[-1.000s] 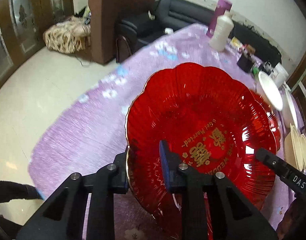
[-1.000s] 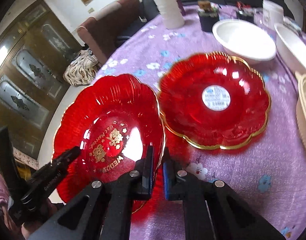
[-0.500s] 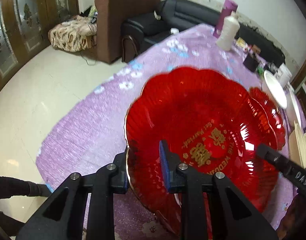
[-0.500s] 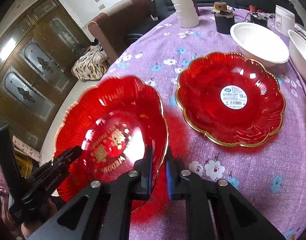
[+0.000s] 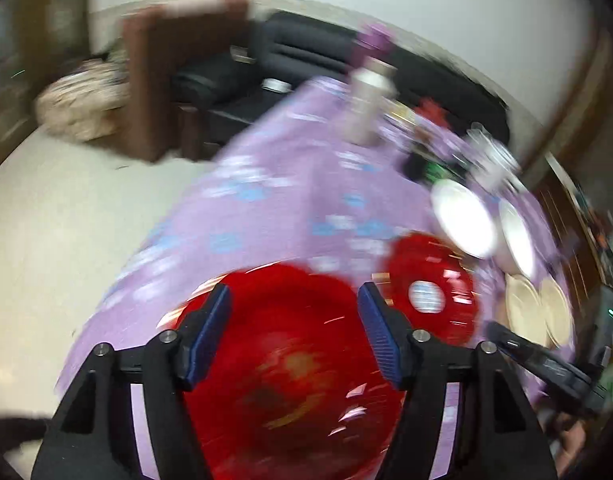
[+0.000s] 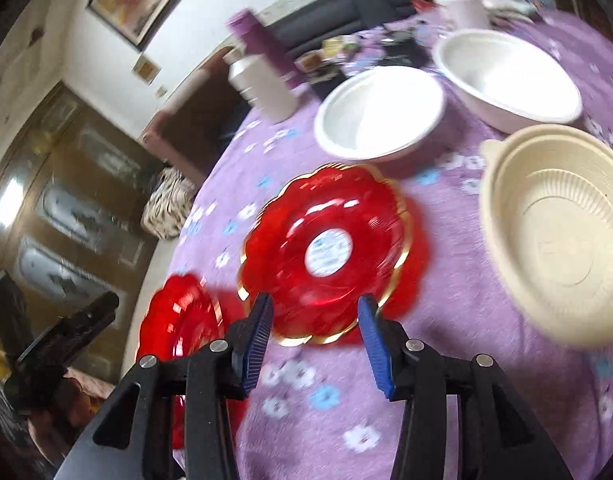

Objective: Organize plates and bowls

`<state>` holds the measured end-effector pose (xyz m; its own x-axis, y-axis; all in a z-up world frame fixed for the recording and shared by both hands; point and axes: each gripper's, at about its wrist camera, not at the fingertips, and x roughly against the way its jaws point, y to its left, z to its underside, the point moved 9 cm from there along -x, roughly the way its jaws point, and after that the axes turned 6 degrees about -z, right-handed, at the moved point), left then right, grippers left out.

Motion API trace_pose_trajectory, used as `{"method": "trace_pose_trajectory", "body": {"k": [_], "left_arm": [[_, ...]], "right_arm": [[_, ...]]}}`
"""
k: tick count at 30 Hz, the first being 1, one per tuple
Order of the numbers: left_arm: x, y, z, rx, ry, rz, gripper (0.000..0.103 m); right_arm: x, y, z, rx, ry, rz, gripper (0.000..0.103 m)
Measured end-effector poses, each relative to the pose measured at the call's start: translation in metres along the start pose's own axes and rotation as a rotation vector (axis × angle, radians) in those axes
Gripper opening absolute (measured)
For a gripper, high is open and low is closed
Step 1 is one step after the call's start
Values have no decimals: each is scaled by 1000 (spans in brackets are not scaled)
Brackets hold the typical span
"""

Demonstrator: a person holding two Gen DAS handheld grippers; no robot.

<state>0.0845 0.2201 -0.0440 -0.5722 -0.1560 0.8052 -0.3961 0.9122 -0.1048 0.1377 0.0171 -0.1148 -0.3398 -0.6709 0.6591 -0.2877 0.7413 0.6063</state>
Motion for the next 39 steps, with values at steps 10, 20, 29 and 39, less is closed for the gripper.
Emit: {"method": "trace_pose_trajectory", "body": {"k": [10, 20, 29, 39], "left_arm": [[-102, -117, -18, -204, 230, -13, 65], [-144, -115, 3, -218, 336, -41, 65], [-144, -117, 16, -274, 318, -59, 28], [-77, -108, 1, -256, 171, -15, 22]], "right_arm": [[-28, -34, -25, -70, 39, 51, 39], [-33, -50, -25, -72, 65, 95, 23], [-41, -52, -22, -68, 90, 164, 8], [4, -20, -29, -2, -22, 154, 8]]}}
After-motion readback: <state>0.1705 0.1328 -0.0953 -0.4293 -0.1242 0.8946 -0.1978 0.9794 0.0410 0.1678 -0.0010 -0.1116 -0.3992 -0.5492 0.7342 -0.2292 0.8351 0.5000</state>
